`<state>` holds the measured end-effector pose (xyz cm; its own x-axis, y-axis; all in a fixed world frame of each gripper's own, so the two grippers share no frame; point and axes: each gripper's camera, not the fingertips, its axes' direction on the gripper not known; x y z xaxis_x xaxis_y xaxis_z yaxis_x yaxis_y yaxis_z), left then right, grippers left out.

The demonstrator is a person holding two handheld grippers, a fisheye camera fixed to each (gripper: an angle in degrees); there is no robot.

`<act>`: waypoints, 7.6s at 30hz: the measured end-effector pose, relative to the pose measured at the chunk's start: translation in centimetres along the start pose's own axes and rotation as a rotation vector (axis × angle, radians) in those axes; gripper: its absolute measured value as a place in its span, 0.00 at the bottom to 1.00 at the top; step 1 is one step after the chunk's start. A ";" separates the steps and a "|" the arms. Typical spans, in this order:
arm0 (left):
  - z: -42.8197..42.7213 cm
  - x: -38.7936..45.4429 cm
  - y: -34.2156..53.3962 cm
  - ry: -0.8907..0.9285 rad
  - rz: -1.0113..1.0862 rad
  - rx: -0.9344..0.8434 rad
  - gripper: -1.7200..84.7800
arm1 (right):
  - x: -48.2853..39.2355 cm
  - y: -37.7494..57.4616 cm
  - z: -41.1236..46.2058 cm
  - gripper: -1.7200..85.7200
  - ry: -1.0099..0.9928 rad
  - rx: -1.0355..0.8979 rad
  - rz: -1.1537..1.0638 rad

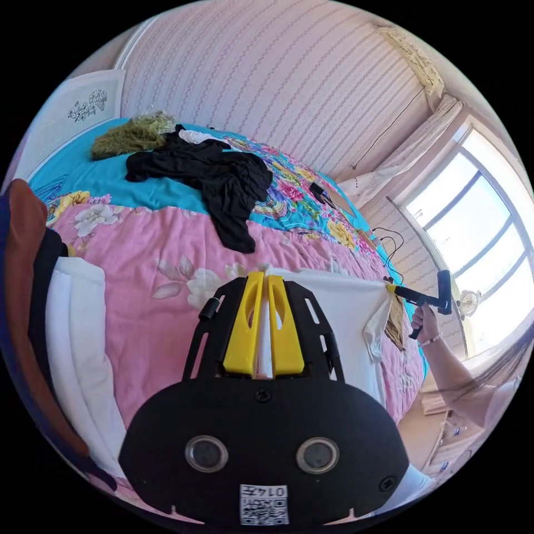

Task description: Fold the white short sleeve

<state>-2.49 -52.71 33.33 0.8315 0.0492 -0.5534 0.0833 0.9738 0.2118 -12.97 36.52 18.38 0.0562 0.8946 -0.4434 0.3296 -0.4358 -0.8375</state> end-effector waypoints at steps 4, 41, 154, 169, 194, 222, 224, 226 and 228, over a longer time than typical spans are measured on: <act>-5.4 2.4 6.7 0.033 0.120 -0.008 0.01 | -0.5 6.0 -3.1 0.02 -0.083 0.017 -0.055; -4.1 13.1 36.8 -0.113 0.088 -0.265 0.10 | -9.6 37.2 3.3 0.12 0.021 -0.283 -0.086; 16.2 40.2 61.2 0.028 0.883 -0.299 0.19 | 4.6 47.8 -3.5 0.03 -0.270 -0.186 0.308; 20.8 39.4 58.2 -0.105 0.693 -0.431 0.05 | 5.1 44.7 -4.3 0.03 -0.439 -0.214 0.176; 11.9 34.1 52.3 0.007 0.546 -0.334 0.01 | 8.4 26.4 6.0 0.06 -0.297 -0.104 0.319; -14.5 8.5 54.0 -0.219 -0.143 -0.262 0.01 | -31.8 12.8 30.2 0.08 -0.211 -0.456 -0.200; -15.7 7.8 54.4 -0.213 -0.150 -0.283 0.01 | -32.8 12.1 30.2 0.09 -0.200 -0.446 -0.240; -16.5 6.9 54.2 -0.254 -0.130 -0.283 0.02 | -33.6 11.6 30.5 0.09 -0.172 -0.442 -0.276; -16.3 6.2 53.6 -0.291 -0.124 -0.266 0.03 | -34.7 11.2 31.2 0.10 -0.123 -0.452 -0.335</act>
<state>-1.83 3.39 28.12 0.9478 -0.0996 -0.3030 0.0792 0.9937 -0.0790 -40.60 -2.49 14.42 -0.2219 0.9467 -0.2336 0.6818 -0.0206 -0.7312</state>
